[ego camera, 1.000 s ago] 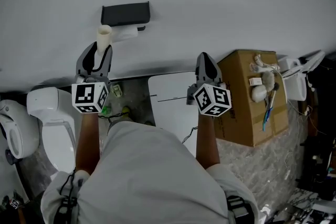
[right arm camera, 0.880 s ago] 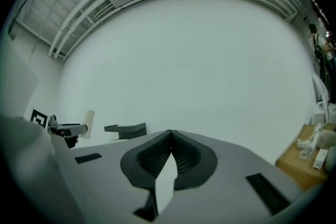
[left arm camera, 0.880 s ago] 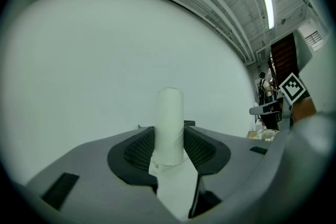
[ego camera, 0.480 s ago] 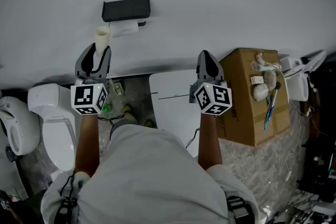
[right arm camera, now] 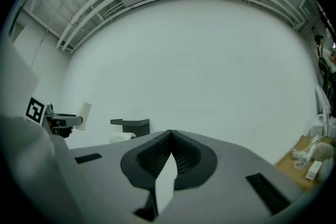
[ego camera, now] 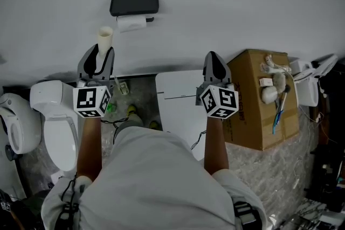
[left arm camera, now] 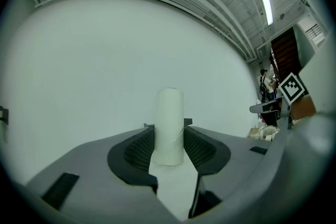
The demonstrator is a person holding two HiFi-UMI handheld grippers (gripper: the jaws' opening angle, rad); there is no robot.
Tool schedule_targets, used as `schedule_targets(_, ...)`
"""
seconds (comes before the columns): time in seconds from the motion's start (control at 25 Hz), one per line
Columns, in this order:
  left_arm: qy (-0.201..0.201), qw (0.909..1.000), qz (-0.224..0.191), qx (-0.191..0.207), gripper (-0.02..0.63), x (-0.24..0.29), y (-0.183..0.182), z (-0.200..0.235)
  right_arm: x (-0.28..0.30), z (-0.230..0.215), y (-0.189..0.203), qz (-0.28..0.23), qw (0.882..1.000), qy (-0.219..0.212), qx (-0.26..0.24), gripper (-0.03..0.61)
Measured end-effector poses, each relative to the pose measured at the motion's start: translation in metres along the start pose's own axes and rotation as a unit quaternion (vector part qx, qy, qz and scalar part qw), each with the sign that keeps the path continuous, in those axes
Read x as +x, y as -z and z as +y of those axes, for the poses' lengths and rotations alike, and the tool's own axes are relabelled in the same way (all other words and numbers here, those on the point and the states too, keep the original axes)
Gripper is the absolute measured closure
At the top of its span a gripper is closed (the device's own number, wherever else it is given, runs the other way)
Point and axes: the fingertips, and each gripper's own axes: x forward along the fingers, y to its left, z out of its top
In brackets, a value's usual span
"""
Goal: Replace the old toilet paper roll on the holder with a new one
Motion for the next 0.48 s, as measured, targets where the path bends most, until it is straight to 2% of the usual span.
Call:
schedule_targets(0.16, -0.009, 1.0000, -0.004, 0.000, 0.417, -0.0073, -0.0035, 0.0037, -0.0032, 0.0015, -0.0017, -0.004, 1.000, 0.000, 0.013, 0.586)
schedule_targets(0.48, -0.014, 0.9999, -0.006, -0.008, 0.417, -0.0052, -0.0055, 0.0041, -0.0017, 0.0010, -0.0061, -0.003, 1.000, 0.000, 0.003, 0.586)
